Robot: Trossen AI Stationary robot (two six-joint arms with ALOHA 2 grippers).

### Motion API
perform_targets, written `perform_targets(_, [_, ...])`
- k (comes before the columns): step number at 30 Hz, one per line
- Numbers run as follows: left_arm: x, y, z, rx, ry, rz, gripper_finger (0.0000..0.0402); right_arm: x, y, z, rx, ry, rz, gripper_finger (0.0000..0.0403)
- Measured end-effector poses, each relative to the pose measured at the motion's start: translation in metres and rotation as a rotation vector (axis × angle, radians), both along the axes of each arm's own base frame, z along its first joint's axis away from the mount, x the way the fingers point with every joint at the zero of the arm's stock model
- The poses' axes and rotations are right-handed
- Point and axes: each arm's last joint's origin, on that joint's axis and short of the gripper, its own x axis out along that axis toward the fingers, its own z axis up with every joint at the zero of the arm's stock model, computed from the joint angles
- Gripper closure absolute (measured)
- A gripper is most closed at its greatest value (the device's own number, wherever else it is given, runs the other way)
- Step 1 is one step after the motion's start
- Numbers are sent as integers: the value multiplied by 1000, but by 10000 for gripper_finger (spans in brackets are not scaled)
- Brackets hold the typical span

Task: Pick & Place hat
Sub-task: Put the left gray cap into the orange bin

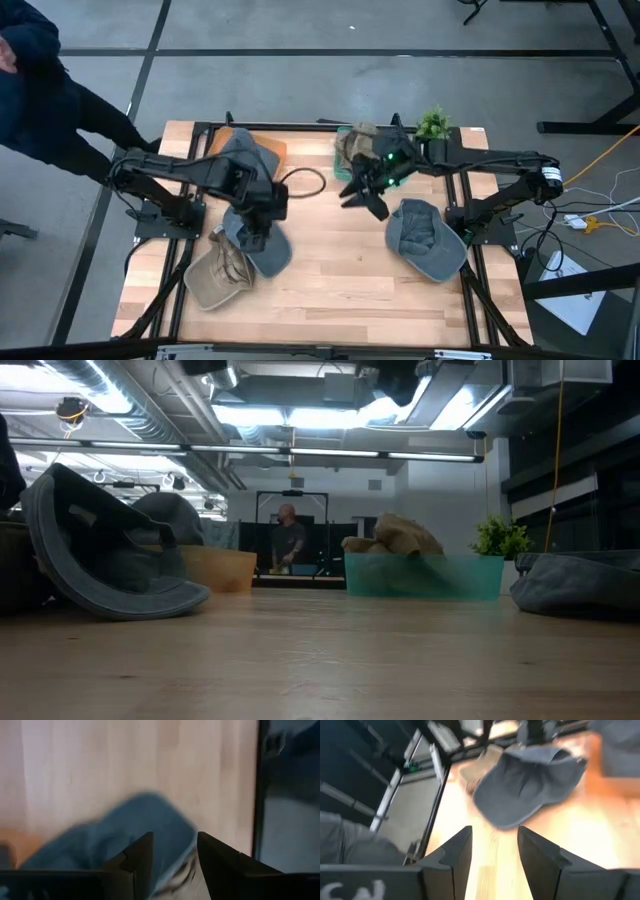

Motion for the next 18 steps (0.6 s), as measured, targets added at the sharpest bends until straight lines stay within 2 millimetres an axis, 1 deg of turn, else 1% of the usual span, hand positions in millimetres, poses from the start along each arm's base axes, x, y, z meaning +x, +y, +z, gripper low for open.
perform_targets(2, [-5,-9,-6,29,42,-50,254,0,6,-10,-13,24,31,247])
perform_targets(5, [-12,-22,-20,60,105,-161,254,0,13,-24,-22,61,59,247])
perform_targets(9, [-22,-36,-43,99,201,-285,254,-1,17,-40,-53,107,34,247])
perform_targets(14, [-35,-45,-74,140,320,-356,254,1,17,-51,-59,99,8,247])
perform_targets(16, [-40,-46,-86,197,357,-364,254,2,17,-53,-42,94,-6,247])
perform_targets(18, [-45,-44,-97,297,384,-364,254,2,17,-52,-34,86,-12,247])
